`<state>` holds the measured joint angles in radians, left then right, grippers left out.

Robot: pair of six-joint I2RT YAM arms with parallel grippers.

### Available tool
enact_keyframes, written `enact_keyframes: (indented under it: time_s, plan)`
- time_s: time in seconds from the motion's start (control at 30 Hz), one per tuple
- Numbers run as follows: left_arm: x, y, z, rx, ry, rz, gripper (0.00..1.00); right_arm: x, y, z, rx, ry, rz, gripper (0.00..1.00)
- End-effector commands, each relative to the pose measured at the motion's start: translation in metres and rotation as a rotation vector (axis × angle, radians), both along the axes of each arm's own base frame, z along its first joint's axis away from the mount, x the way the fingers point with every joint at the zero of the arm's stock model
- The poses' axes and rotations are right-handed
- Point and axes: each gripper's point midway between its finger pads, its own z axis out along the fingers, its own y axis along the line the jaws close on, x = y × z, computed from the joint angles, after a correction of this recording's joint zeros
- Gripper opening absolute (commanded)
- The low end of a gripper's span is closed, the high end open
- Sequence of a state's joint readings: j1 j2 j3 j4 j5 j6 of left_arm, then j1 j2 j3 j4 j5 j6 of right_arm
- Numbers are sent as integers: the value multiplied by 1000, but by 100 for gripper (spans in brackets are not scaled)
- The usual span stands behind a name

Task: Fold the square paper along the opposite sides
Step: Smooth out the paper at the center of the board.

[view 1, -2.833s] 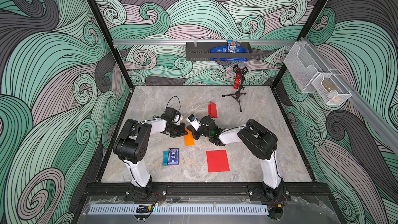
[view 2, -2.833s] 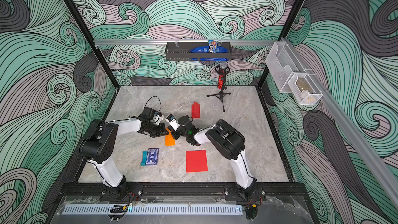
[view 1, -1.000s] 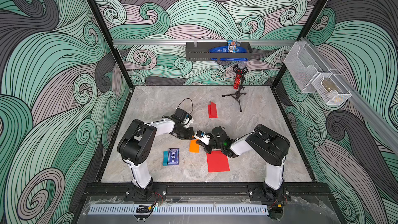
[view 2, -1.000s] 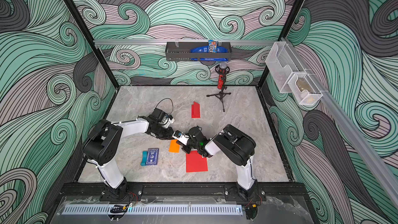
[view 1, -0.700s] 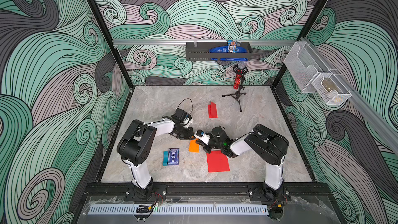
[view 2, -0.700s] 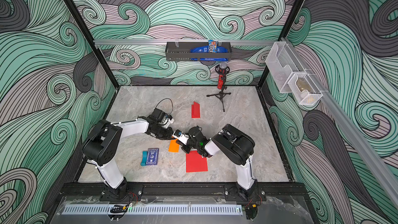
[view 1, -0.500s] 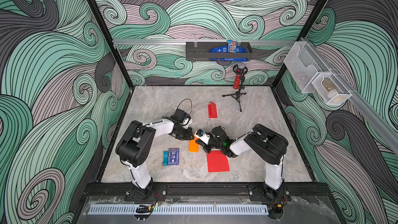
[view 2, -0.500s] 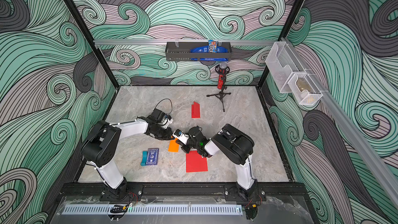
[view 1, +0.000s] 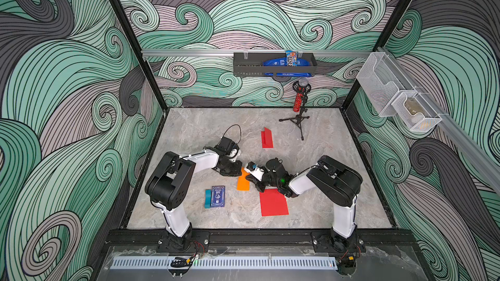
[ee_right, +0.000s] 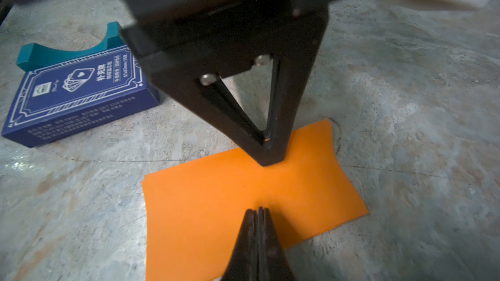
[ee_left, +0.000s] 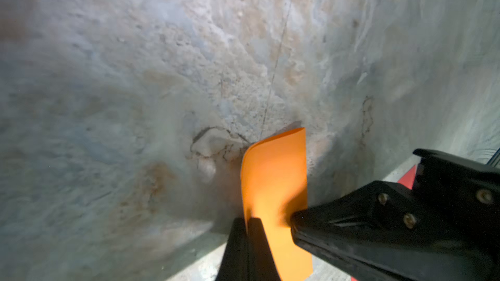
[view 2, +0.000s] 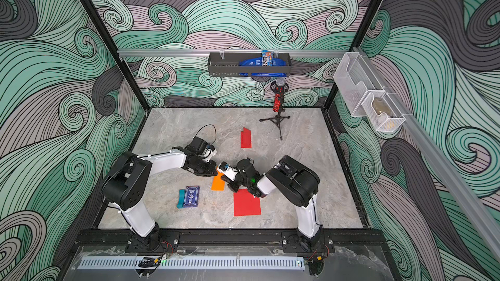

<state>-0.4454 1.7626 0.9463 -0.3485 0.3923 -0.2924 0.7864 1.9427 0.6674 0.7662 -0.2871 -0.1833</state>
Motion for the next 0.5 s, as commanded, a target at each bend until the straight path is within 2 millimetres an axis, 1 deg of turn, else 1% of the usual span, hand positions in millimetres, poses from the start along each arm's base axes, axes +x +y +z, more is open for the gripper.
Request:
enact_keyframes:
  time_s: [0.0, 0.07, 0.2, 0.37, 0.47]
  plan:
    - [-7, 9, -5, 60, 21, -5, 0, -3, 7, 19, 12, -53, 37, 5]
    - [-5, 8, -5, 63, 17, -6, 0, -4, 9, 15, 1, -64, 48, 5]
    - [-1, 10, -5, 78, 8, 1, 0, -9, 3, -11, -65, -26, 49, 4]
    - [5, 14, -7, 100, 5, 24, 0, -29, -13, -42, -161, 24, 47, 3]
    - [6, 17, -8, 107, 13, 38, 0, -40, -22, -49, -196, 38, 44, 3]
